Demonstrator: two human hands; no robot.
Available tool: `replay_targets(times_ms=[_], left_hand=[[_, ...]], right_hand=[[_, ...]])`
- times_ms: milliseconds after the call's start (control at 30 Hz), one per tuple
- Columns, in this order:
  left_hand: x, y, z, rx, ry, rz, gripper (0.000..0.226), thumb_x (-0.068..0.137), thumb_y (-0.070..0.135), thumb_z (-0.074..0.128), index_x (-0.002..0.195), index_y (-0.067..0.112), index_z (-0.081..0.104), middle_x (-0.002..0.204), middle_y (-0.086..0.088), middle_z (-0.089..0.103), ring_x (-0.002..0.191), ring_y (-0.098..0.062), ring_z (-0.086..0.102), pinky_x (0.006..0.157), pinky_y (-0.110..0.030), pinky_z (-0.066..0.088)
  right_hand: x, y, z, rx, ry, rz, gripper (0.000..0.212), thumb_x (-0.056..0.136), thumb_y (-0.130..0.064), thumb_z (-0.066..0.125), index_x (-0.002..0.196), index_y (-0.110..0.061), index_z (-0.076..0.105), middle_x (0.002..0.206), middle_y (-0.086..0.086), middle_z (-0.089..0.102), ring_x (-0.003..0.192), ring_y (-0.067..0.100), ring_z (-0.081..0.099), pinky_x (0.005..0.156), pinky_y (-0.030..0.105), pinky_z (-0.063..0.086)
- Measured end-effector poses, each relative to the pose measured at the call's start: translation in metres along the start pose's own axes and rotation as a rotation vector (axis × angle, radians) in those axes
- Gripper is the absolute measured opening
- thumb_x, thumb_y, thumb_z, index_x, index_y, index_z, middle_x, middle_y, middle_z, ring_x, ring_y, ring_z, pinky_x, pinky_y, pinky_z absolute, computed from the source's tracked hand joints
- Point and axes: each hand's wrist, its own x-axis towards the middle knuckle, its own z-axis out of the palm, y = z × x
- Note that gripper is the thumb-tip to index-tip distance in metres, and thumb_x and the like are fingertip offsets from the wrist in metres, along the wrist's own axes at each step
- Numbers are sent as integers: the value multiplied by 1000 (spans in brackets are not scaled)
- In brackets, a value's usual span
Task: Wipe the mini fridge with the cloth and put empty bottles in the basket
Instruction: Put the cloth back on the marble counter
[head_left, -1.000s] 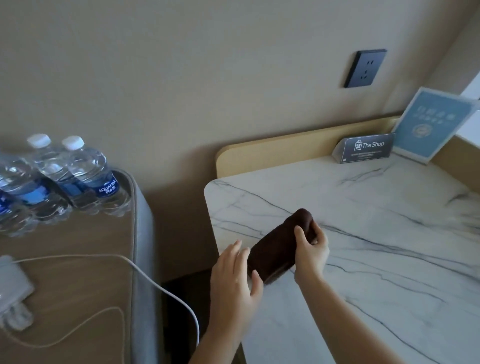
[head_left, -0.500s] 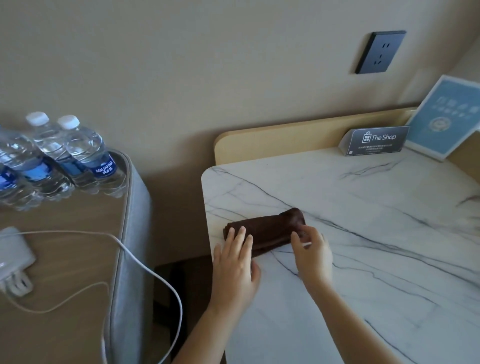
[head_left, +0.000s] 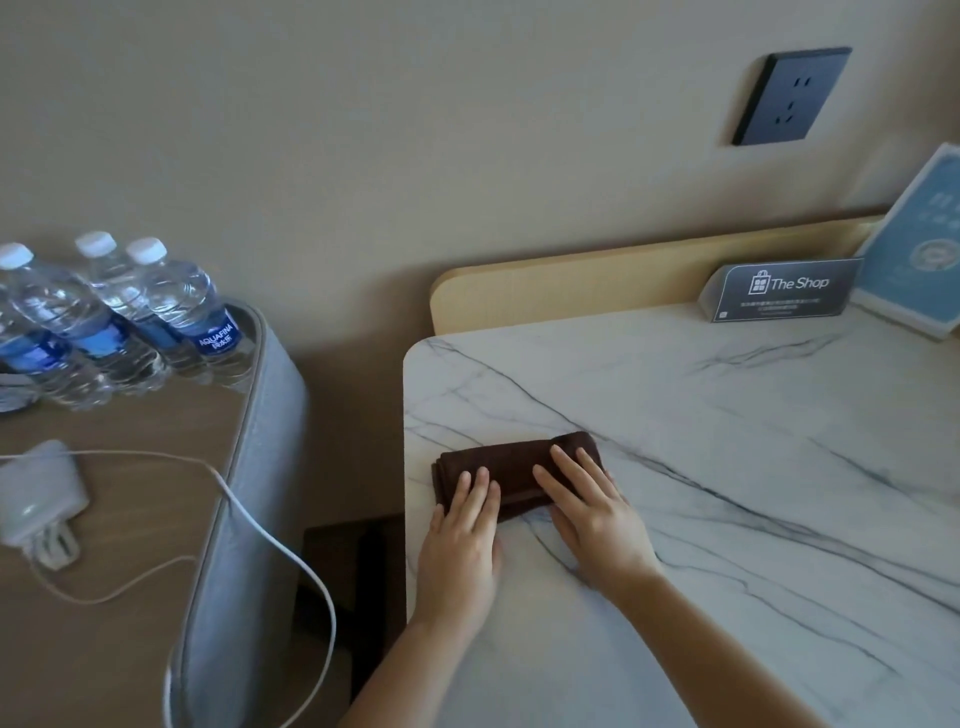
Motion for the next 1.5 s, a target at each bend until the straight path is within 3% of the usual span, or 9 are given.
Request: replay_targets(times_ms=[233, 500, 633, 700, 767, 900, 1300, 1400, 1500], left_hand=[[32, -13, 16, -32, 122, 24, 53, 61, -3, 79, 111, 7, 66, 124, -9, 61, 114, -29, 57, 82, -42, 51], [90, -25, 38, -51, 179, 30, 35, 77, 5, 52, 109, 7, 66, 123, -9, 61, 113, -30, 57, 83, -43, 50], [122, -30, 43, -85, 196, 22, 40, 69, -6, 70, 107, 5, 67, 120, -10, 63, 110, -31, 59, 81, -45, 51], [138, -36, 47, -105, 187, 9, 46, 64, -8, 76, 107, 6, 67, 119, -9, 63, 111, -30, 58, 83, -46, 50], [155, -42, 51, -134, 188, -8, 46, 65, -7, 76, 108, 7, 67, 120, -8, 63, 113, -28, 58, 84, -47, 49], [182, -48, 55, -172, 194, -39, 44, 68, -5, 75, 109, 8, 67, 121, -7, 63, 114, -27, 56, 84, -47, 52], [217, -54, 58, -92, 182, -38, 39, 71, -4, 72, 108, 4, 67, 119, -11, 63, 113, -31, 57, 85, -48, 49], [216, -50, 51, -108, 120, -78, 41, 78, -1, 65, 118, 4, 60, 130, -11, 55, 124, -32, 48, 95, -53, 43], [209, -43, 43, -91, -2, -96, 48, 91, 12, 49, 138, 8, 39, 149, -8, 31, 141, -25, 19, 112, -50, 20]], right_hand=[[21, 22, 22, -46, 34, -27, 35, 83, -14, 45, 117, -21, 51, 119, 13, 63, 107, 38, 59, 76, 48, 54], [61, 57, 45, -90, 55, -37, 33, 81, -7, 52, 111, -13, 65, 118, 16, 62, 105, 41, 59, 71, 50, 55], [88, 74, 58, -77, 81, -29, 36, 74, 1, 67, 108, -10, 67, 115, 18, 63, 102, 44, 60, 70, 52, 55], [102, 82, 64, -77, 100, -37, 28, 80, -7, 59, 105, -9, 69, 113, 19, 64, 100, 45, 61, 68, 52, 55], [115, 89, 70, -72, 102, -43, 28, 82, -10, 54, 105, -9, 69, 113, 19, 64, 99, 45, 61, 68, 52, 55], [138, 102, 83, -27, 75, 3, 45, 64, 5, 79, 106, -10, 69, 114, 18, 64, 101, 45, 60, 73, 54, 54], [173, 119, 95, 32, 40, 0, 45, 63, 4, 79, 106, -8, 69, 114, 20, 64, 99, 48, 59, 71, 54, 54], [174, 115, 89, 33, -30, 43, 47, 67, 2, 77, 111, -10, 66, 118, 18, 61, 105, 47, 57, 77, 58, 51], [172, 107, 76, 18, -138, 101, 48, 77, -4, 69, 122, -14, 59, 131, 16, 52, 120, 45, 46, 92, 63, 37]])
